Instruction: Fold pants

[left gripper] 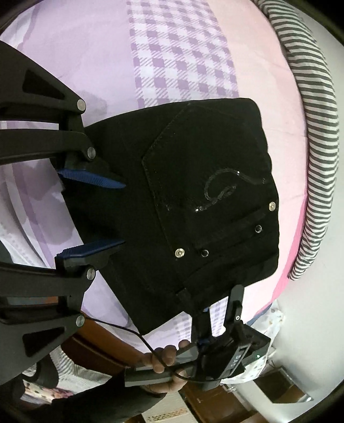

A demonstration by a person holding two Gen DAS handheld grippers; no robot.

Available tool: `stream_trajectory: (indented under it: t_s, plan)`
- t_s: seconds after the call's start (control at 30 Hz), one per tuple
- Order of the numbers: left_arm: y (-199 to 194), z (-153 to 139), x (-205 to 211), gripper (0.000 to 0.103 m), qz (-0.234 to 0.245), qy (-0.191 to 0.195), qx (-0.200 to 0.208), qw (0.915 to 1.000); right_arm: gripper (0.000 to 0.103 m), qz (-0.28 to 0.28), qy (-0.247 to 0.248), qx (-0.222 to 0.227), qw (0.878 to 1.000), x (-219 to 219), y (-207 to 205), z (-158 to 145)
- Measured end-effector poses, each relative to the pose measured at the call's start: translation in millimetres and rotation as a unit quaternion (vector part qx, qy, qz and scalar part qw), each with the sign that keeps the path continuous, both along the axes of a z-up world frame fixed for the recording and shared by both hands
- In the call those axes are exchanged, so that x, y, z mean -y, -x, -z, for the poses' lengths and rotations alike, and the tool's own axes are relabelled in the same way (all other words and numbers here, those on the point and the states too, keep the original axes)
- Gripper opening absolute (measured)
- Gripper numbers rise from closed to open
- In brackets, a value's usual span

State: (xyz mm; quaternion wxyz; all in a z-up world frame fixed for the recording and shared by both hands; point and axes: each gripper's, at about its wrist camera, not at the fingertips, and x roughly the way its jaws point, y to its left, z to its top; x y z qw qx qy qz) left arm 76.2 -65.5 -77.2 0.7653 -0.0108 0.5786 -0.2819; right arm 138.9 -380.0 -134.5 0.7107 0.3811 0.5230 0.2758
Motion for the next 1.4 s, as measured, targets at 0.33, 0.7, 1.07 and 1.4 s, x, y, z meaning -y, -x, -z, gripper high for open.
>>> stream_trajectory:
  t_s: [0.33,0.7,1.07,1.4]
  plan:
    - [-3.8,11.3,0.1,0.041,-0.009,0.019,-0.008,0.9997,0.05,-0.051,-0.002,0.004,0.999,-33.3,3.4,-2.1]
    - [-8.4,-22.4,-30.4,0.041,-0.04,0.051,0.039,0.9971,0.017,0.037,0.044,0.037,0.998,-45.9,33.7,-67.2]
    - [-14.8,-28.4,0.9,0.043,0.009,0.051,0.051,0.9973,0.017,0.108,0.079,0.024,0.991,8.5,72.6,-74.2]
    - [-6.9,10.9,22.3,0.043,0.048,-0.002,0.027,0.9985,0.038,0.142,0.11,-0.049,0.982,17.4,81.4,-21.2]
